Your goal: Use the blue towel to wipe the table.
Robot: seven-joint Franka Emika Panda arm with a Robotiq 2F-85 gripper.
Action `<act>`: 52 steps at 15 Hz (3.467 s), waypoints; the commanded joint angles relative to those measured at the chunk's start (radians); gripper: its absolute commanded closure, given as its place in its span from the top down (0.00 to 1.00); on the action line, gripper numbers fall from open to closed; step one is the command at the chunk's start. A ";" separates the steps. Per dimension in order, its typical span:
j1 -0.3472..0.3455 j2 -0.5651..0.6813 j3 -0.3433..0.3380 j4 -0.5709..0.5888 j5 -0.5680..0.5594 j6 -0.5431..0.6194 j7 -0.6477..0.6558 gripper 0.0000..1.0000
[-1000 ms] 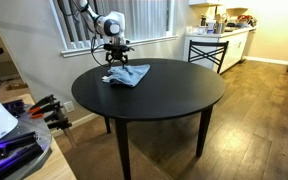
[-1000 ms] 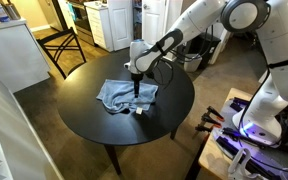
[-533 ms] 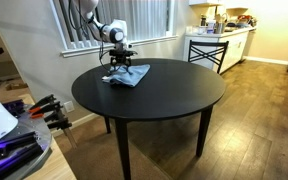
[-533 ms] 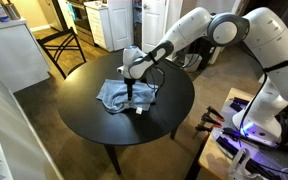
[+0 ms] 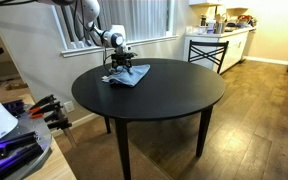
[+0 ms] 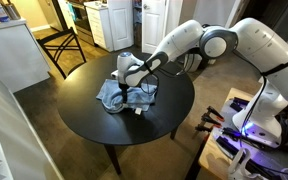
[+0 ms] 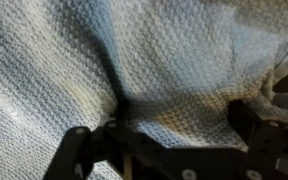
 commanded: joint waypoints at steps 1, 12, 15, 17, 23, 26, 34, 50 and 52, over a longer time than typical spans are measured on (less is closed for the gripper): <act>-0.015 0.026 0.008 0.033 -0.016 -0.002 -0.004 1.00; -0.154 -0.049 0.009 -0.083 0.022 0.020 -0.006 1.00; -0.243 -0.094 0.025 -0.145 0.069 0.057 -0.003 1.00; -0.318 -0.137 0.046 -0.214 0.125 0.097 -0.004 1.00; -0.507 -0.251 0.148 -0.418 0.260 0.209 -0.062 1.00; -0.485 -0.273 0.163 -0.452 0.235 0.188 -0.063 1.00; -0.232 -0.200 0.084 -0.308 0.130 0.002 0.006 1.00; -0.206 -0.097 -0.054 -0.128 0.067 -0.143 0.008 1.00; -0.226 -0.107 -0.061 -0.141 0.071 -0.133 0.009 1.00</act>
